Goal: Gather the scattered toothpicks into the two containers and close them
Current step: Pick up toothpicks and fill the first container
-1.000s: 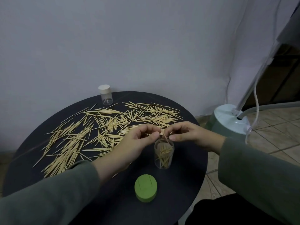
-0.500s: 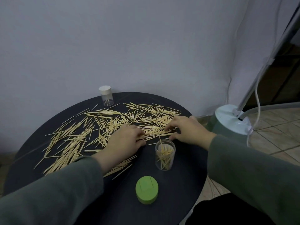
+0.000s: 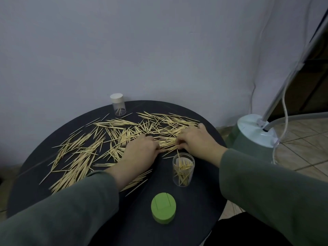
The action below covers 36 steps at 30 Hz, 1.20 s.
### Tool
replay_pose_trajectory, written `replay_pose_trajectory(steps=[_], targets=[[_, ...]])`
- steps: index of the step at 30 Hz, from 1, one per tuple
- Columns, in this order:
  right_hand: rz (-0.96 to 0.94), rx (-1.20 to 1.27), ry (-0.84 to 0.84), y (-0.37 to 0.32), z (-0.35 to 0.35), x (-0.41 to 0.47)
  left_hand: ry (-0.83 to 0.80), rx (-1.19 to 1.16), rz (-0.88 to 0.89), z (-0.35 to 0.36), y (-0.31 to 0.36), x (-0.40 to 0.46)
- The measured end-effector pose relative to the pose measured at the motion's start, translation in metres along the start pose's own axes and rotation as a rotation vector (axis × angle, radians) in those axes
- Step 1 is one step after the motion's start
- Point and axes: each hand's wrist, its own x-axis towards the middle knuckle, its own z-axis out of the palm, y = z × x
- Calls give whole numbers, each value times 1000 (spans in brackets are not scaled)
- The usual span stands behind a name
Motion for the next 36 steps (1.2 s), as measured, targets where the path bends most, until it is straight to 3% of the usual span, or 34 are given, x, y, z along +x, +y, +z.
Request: replay_pose_trajectory(steps=[8,11,16,24,28,36], targets=[[-19,16,14,-5,-2,-4,-25,-4,-29,5,-1,-1],[57,140,66,-7,-6,-6,10,-67,-55,4,0,-1],[254,653,95,-8,-20,-14,114,-473,-226,-17,11,-3],[121,1349,110,-11,-55,-40,266,-1198,-201,-46,38,-18],[73,1377,41,-15,-48,-53,244,-1445,-211,-43,52,-23],[56,1323,-111,-15,-34,-60,249,-1433,-221,-22,60,-32]])
